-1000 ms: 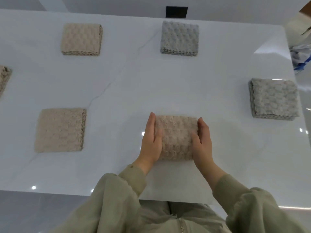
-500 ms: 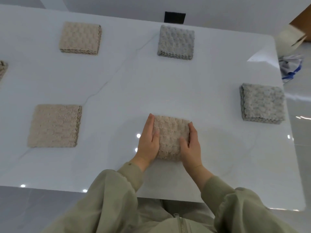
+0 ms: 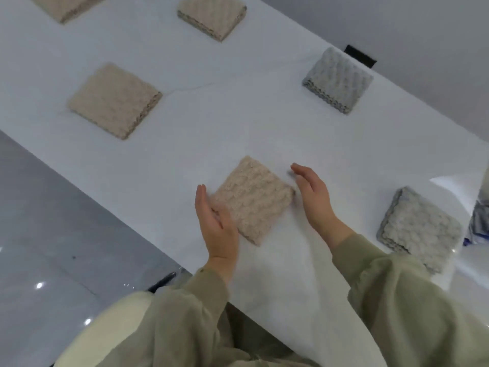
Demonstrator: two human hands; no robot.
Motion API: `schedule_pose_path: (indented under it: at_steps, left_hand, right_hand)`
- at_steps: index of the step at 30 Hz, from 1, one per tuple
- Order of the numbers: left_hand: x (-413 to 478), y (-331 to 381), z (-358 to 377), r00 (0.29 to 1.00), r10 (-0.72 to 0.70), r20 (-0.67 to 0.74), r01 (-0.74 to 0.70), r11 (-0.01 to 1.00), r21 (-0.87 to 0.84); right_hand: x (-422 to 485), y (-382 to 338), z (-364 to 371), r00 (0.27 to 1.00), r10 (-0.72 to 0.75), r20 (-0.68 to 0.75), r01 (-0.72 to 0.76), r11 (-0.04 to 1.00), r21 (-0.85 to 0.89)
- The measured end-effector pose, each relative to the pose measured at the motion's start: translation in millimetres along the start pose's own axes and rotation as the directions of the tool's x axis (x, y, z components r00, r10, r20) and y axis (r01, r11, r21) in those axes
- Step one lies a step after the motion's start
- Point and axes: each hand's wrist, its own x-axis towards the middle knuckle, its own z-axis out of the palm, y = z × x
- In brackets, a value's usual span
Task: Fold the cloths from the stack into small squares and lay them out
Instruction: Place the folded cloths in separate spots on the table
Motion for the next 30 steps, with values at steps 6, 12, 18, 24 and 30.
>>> schedule_pose_path:
  at_steps: [6, 12, 18, 24, 30]
  left_hand:
    - [-28.3, -7.8, 23.3, 0.996, 0.028, -0.09, -0.031, 0.999, -0.039]
    - [-17.9, 1.4, 43.7, 0.972, -0.001, -0.233, -0.018, 0.997, -0.08]
    - [-15.2, 0.4, 42.7, 0.961, 0.005, -0.276, -0.027, 0.997, -0.077]
    - [-13.4, 0.8, 42.5, 0.977, 0.029, -0.211, -0.024, 0.999, 0.025]
    - [-4.8, 12.4, -2.5, 0.977, 0.209, -0.032, -0.183, 0.911, 0.368]
  right_hand:
    - [30.5, -26.6, 17.4, 0.964, -0.083, 0.252, 0.101, 0.993, -0.056]
    - [27.4, -31.3, 40.5, 0.952, -0.087, 0.295, 0.106, 0.993, -0.049]
    - [24.1, -32.4, 32.7, 0.96, -0.089, 0.267, 0.106, 0.993, -0.05]
    - [15.5, -38.6, 44.0, 0.945, -0.078, 0.317, 0.106, 0.992, -0.074]
    - [9.7, -43.4, 29.2, 0.971, -0.163, 0.176, 0.202, 0.951, -0.235]
